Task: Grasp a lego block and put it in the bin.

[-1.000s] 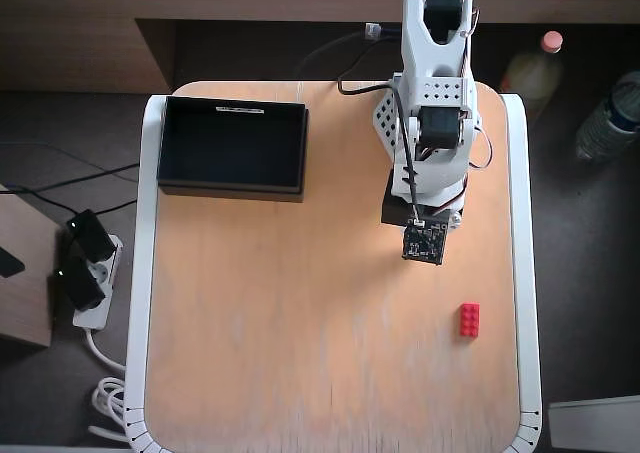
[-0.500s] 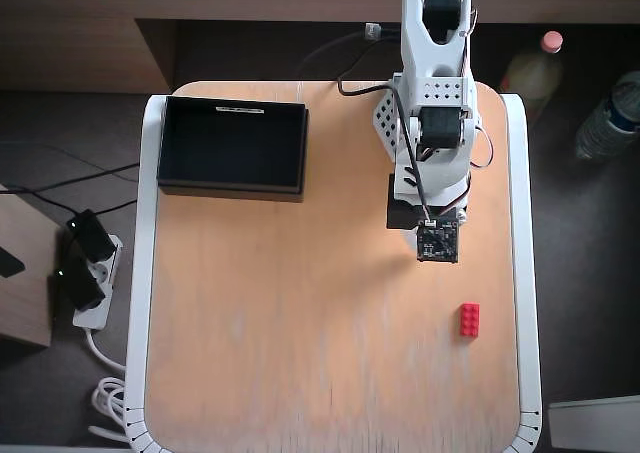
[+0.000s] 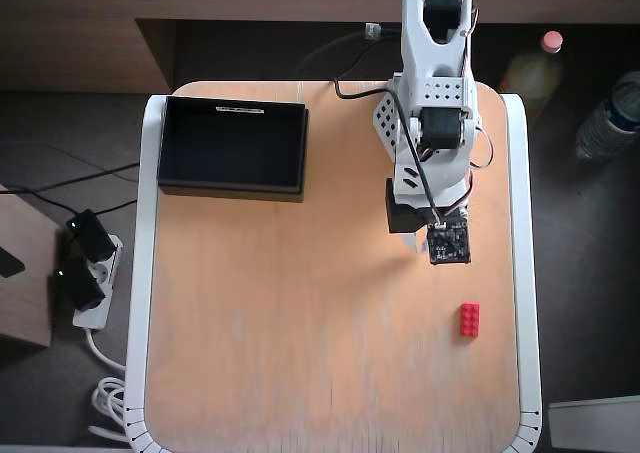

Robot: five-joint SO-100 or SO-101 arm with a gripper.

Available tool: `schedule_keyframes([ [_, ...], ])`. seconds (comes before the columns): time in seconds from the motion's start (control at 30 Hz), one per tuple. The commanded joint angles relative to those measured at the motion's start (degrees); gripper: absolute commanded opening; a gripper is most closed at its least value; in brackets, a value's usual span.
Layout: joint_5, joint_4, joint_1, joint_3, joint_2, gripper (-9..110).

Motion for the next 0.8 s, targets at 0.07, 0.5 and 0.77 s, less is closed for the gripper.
schedule_keyframes([
  [0.07,-2.37,-3.16,0.26,-9.05,-12.57,0],
  [0.5,-7.47,-3.34,0.18,-35.95,-37.53,0],
  [0.77,-10.02,-3.34,-0.18,-50.27,-51.59,0],
])
